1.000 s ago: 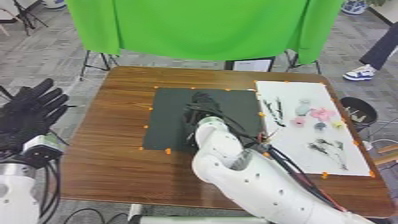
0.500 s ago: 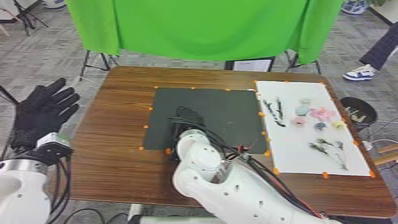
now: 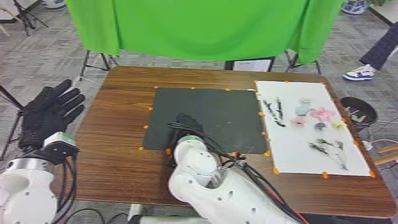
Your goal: Arrange flowers
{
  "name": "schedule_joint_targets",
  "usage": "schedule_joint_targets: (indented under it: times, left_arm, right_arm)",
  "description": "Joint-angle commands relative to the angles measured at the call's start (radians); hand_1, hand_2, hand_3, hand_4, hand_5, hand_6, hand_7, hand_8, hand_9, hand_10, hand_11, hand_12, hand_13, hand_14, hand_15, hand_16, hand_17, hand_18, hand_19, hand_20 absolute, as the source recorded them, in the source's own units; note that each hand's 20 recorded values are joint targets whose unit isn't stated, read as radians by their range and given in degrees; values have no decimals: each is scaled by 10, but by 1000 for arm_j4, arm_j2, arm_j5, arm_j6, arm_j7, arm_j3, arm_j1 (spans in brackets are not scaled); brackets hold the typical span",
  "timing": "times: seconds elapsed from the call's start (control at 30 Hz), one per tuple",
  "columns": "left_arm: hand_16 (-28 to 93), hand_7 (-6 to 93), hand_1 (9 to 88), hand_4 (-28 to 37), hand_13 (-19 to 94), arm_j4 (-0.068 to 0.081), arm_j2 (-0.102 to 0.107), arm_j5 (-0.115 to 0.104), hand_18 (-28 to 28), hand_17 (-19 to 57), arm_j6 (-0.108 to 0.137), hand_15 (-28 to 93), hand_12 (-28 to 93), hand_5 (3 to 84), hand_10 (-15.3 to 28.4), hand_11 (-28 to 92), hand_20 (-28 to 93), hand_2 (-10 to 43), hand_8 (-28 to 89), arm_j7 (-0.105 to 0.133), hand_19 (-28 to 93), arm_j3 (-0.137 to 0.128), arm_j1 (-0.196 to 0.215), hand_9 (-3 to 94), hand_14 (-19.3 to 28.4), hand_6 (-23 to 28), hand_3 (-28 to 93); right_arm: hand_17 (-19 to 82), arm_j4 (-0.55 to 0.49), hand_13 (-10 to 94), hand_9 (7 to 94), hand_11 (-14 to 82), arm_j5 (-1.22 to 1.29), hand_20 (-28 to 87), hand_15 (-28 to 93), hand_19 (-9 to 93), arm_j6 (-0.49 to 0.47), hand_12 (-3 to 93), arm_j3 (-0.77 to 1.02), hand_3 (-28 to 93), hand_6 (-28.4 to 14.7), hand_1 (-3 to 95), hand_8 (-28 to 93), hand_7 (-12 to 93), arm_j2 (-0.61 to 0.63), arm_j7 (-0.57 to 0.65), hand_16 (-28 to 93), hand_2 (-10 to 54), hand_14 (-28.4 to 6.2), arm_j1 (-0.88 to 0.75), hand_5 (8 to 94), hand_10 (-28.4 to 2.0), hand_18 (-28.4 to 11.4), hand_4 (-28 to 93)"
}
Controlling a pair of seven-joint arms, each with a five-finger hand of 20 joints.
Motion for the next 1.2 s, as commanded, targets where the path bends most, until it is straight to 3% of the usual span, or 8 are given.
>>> schedule_joint_targets:
  times: [0.03, 0.3, 0.67, 0.8, 0.9, 1.03, 1.1, 1.2]
  left_arm:
    - [-50, 112, 269, -283, 209, 10, -5, -3, 151, -62, -2, 340, 140, 419, 168, 213, 97, 101, -65, -14, 333, 23, -16, 341, 164, 101, 708]
    - [-51, 112, 269, -283, 209, 13, -1, -3, 152, -63, -7, 340, 138, 418, 167, 212, 97, 101, -65, -12, 333, 39, -26, 340, 164, 101, 708]
    - [-50, 113, 269, -283, 208, 16, -12, 2, 152, -65, -17, 341, 140, 417, 167, 214, 98, 101, -66, -20, 336, 55, -36, 340, 165, 101, 708]
    - [-51, 113, 270, -283, 207, 11, -12, 2, 152, -64, -16, 341, 139, 417, 167, 214, 97, 102, -66, -15, 336, 43, -21, 340, 165, 102, 707]
    - [-51, 113, 269, -283, 207, 3, -12, -6, 152, -65, -9, 339, 139, 417, 168, 213, 97, 101, -66, 3, 336, 26, 6, 340, 164, 101, 708]
    - [-51, 113, 269, -283, 207, -1, -18, -10, 152, -64, -6, 342, 139, 417, 168, 212, 96, 101, -65, 13, 336, 7, 25, 338, 166, 101, 708]
    - [-51, 113, 269, -283, 207, -1, -23, -7, 152, -64, -7, 342, 139, 417, 167, 211, 96, 101, -66, 8, 336, 2, 28, 338, 166, 101, 709]
    - [-52, 114, 269, -283, 207, -3, -22, -10, 152, -64, -11, 341, 140, 417, 168, 211, 96, 101, -66, 20, 335, -1, 33, 338, 165, 101, 709]
  right_arm:
    - [736, -8, 937, 937, 248, 34, 272, 477, 842, 60, 408, 14, 700, -65, 529, 173, 543, -8, 15, 371, -95, -63, -7, 716, -89, -122, -140]
    - [735, -14, 937, 937, 251, 43, 259, 476, 848, 64, 385, 22, 696, -58, 530, 178, 537, -14, 1, 363, -95, -64, -16, 717, -94, -121, -172]
    - [733, -21, 937, 937, 231, 19, 248, 470, 853, 64, 379, 9, 699, -56, 532, 180, 532, -15, -10, 359, -95, -63, -12, 718, -91, -120, -175]
    - [734, -21, 937, 937, 229, 19, 244, 470, 854, 65, 377, 0, 702, -56, 533, 181, 530, -1, 3, 359, -95, -63, 4, 718, -92, -121, -175]
    - [734, -51, 937, 937, 228, 48, 239, 472, 856, 81, 378, -15, 703, -56, 523, 185, 530, 27, 4, 358, -95, -64, 27, 717, -92, -120, -167]
    - [734, -113, 937, 935, 260, 76, 203, 475, 869, 75, 303, -23, 665, -60, 469, 195, 524, 63, -22, 344, -95, -64, 50, 706, -125, -117, -166]
    - [733, -134, 937, 932, 267, 78, 192, 472, 874, 50, 282, -15, 667, -67, 445, 193, 509, 70, -27, 340, -95, -64, 49, 705, -130, -117, -169]
    - [732, -148, 937, 925, 262, 70, 178, 461, 880, 32, 272, -15, 681, -80, 411, 177, 472, 88, -36, 341, -95, -67, 57, 706, -137, -114, -174]
